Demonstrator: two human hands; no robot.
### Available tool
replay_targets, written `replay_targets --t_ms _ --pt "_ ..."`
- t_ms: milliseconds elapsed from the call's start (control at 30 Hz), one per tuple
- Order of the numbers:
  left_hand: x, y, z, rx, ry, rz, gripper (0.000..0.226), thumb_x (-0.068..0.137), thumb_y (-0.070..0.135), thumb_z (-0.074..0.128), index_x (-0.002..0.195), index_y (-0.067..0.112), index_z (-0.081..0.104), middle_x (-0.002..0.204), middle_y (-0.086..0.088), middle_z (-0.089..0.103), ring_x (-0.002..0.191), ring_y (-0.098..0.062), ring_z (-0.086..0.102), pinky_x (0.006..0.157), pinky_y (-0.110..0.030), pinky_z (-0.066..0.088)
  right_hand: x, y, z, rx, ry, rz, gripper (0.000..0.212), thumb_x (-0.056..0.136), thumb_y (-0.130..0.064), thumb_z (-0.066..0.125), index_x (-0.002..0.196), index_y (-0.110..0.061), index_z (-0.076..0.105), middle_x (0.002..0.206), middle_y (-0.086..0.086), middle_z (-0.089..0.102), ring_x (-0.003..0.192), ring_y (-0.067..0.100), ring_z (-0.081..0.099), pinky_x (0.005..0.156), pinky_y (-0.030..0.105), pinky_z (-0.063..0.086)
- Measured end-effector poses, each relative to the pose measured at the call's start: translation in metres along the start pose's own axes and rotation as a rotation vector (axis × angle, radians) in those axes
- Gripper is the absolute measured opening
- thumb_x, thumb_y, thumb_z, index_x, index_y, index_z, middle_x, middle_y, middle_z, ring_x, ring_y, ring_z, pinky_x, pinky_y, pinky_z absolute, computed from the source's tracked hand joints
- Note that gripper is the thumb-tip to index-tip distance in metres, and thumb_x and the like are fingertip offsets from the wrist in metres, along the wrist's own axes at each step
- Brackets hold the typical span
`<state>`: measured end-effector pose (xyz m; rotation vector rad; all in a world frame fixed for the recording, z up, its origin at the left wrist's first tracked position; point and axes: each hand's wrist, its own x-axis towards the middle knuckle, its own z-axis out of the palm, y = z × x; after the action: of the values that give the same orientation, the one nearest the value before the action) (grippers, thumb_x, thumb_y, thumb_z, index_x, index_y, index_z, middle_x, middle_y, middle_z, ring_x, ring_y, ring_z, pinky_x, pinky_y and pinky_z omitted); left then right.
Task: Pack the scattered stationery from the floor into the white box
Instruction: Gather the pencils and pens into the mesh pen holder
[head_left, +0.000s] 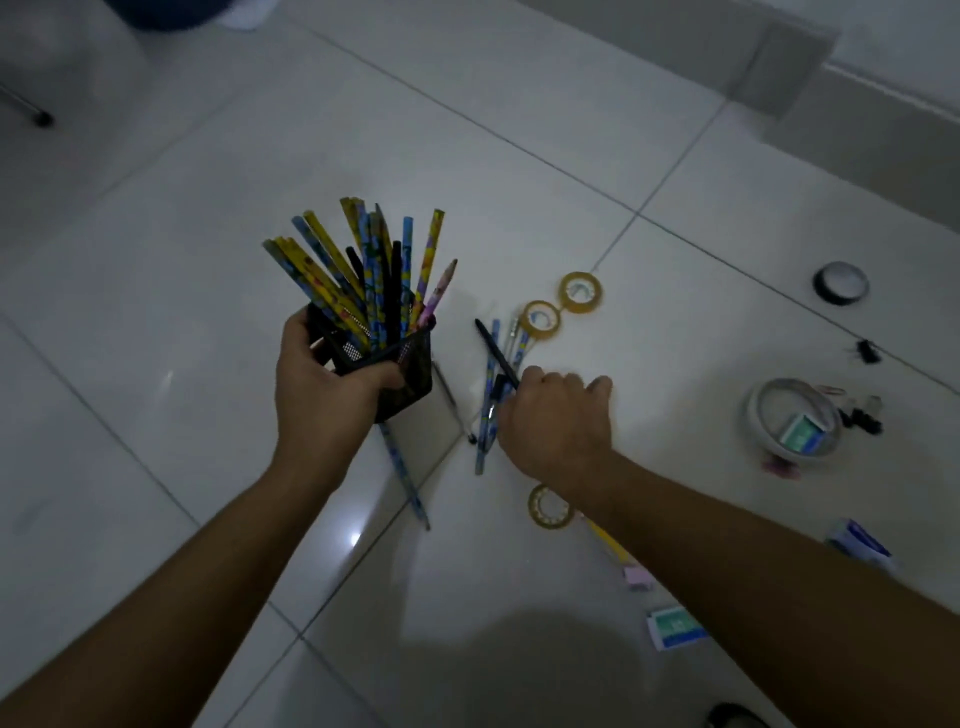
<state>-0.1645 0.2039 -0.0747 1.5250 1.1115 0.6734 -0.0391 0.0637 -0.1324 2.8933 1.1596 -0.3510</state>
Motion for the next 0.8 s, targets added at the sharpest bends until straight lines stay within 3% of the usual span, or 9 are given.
replay_targets --t_ms 67,167,233,300,400,467,533,633,800 --pt "0.004 -0.005 -0.009 -0.037 0.052 -0.035 0.078 0.049 0.009 0.074 0.121 0.025 0.05 0.103 0.018 0.06 0.094 0.009 0.059 0.065 -0.014 0.054 0.006 -0.012 0.005 -0.03 0.02 0.074 0.061 0.091 -0.061 0.031 0.108 -0.008 0.056 0.11 0.014 0.059 0.102 0.032 0.052 0.093 0.051 0.031" --pt "0.011 -0.007 -0.018 -0.044 0.099 -0.051 0.078 0.049 0.009 0.074 0.122 0.023 0.05 0.106 0.015 0.06 0.103 -0.008 0.06 0.074 -0.026 0.055 0.006 -0.031 0.007 0.09 0.008 0.16 0.11 0.07 -0.092 0.018 0.128 -0.003 0.044 0.12 0.017 0.05 0.107 0.033 0.045 0.09 0.052 0.034" --pt "0.016 -0.005 -0.019 -0.037 0.104 -0.038 0.078 0.049 0.009 0.074 0.123 0.023 0.05 0.103 0.017 0.06 0.1 -0.003 0.06 0.072 -0.022 0.054 0.005 -0.045 0.006 0.174 -0.014 0.172 0.135 0.053 -0.102 0.02 0.144 -0.002 0.027 0.131 0.018 0.042 0.113 0.034 0.041 0.091 0.053 0.035" --pt "0.019 -0.001 -0.019 -0.036 0.104 -0.023 0.077 0.05 0.008 0.074 0.122 0.024 0.05 0.102 0.019 0.06 0.096 0.003 0.059 0.07 -0.019 0.055 0.003 -0.056 0.008 0.166 -0.053 0.131 0.141 0.046 -0.104 0.023 0.151 -0.01 0.015 0.14 0.021 0.033 0.12 0.037 0.035 0.094 0.055 0.034" --pt "0.022 0.006 -0.014 -0.034 0.098 -0.007 0.075 0.053 0.005 0.075 0.121 0.024 0.05 0.1 0.023 0.059 0.087 0.014 0.059 0.072 -0.018 0.057 0.0 -0.064 0.014 0.075 -0.171 0.048 0.132 0.048 -0.103 0.022 0.153 -0.024 0.005 0.153 0.025 0.012 0.134 0.046 0.018 0.1 0.063 0.025" --pt "0.023 0.009 -0.009 -0.042 0.089 -0.007 0.075 0.053 0.005 0.075 0.121 0.023 0.051 0.1 0.022 0.06 0.085 0.015 0.059 0.074 -0.021 0.057 -0.004 -0.066 0.019 0.045 -0.178 0.016 0.122 0.059 -0.098 0.025 0.153 -0.023 0.007 0.157 0.024 0.006 0.139 0.046 0.011 0.102 0.064 0.022" --pt "0.023 0.011 -0.006 -0.047 0.076 -0.009 0.076 0.052 0.006 0.074 0.122 0.022 0.05 0.099 0.021 0.06 0.084 0.015 0.059 0.074 -0.021 0.056 -0.009 -0.071 0.021 0.047 -0.099 0.007 0.105 0.073 -0.087 0.031 0.15 -0.016 0.02 0.154 0.022 0.017 0.138 0.041 0.021 0.1 0.058 0.028" --pt "0.024 0.009 -0.005 -0.051 0.064 -0.003 0.074 0.051 0.007 0.074 0.119 0.025 0.05 0.098 0.022 0.06 0.084 0.015 0.059 0.07 -0.015 0.056 -0.013 -0.082 0.023 0.041 0.041 -0.022 0.068 0.086 -0.06 0.042 0.131 -0.01 0.044 0.134 0.02 0.043 0.117 0.035 0.043 0.087 0.047 0.039" --pt "0.023 0.007 -0.007 -0.064 0.045 0.008 0.071 0.052 0.004 0.074 0.117 0.024 0.051 0.097 0.019 0.06 0.081 0.016 0.059 0.062 -0.009 0.052 -0.01 -0.076 0.02 -0.034 0.121 -0.093 0.028 0.091 -0.022 0.035 0.106 -0.012 0.057 0.108 0.012 0.059 0.095 0.029 0.057 0.073 0.038 0.045"
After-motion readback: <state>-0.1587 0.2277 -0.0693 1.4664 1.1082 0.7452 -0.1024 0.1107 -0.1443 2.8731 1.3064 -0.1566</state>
